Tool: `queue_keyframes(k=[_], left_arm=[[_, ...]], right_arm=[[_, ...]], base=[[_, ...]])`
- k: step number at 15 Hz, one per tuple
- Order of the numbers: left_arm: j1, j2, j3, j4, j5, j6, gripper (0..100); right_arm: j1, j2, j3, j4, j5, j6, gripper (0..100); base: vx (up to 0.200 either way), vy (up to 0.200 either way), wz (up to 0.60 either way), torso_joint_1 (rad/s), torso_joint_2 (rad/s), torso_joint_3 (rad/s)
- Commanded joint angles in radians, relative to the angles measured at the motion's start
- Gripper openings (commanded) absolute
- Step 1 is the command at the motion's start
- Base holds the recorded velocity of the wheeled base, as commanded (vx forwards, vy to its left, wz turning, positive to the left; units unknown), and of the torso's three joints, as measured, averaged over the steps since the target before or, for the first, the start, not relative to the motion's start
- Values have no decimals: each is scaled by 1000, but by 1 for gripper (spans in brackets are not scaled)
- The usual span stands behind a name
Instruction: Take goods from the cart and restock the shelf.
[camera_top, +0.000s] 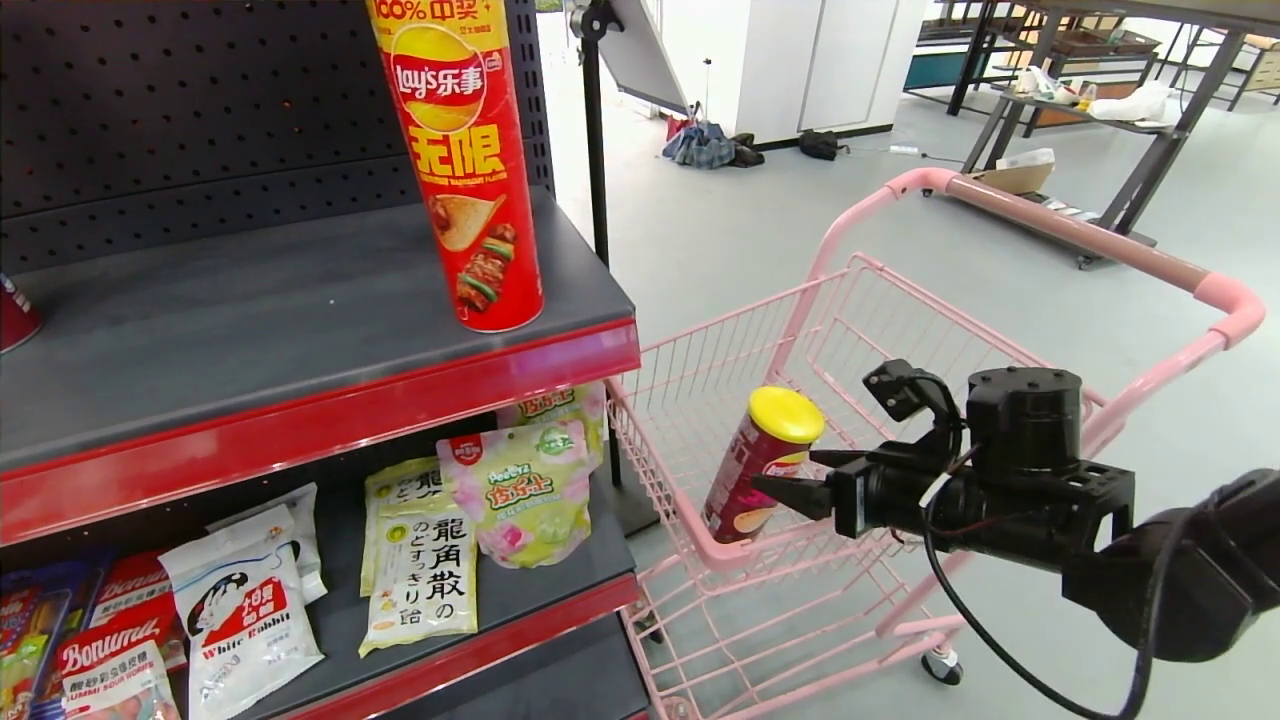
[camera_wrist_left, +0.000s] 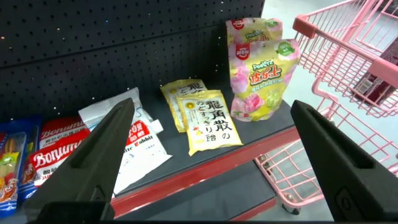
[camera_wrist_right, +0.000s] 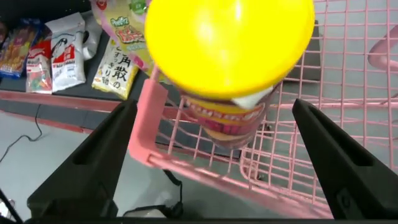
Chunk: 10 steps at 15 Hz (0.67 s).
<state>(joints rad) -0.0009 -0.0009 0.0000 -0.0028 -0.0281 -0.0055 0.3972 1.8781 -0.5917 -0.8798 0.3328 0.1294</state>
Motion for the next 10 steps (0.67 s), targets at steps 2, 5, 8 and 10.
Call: queue_keyframes(k=[2,5,8,10], left_arm=[[-1,1,0,0,-1,-1,100],[1,1,0,0,-1,1,100],[1,1,0,0,-1,1,100],[1,1,0,0,-1,1,100]], right_arm=[[0,75,-51,-2,-3,-1,100],[-9,151,-85,-77,-6,1,100],[-18,194,-112,-117,-8,3,100],[-18,207,-125,-119,-6,4,100]], base=[[0,0,0,0,0,0],[0,0,0,0,0,0],[0,0,0,0,0,0],[0,0,0,0,0,0]])
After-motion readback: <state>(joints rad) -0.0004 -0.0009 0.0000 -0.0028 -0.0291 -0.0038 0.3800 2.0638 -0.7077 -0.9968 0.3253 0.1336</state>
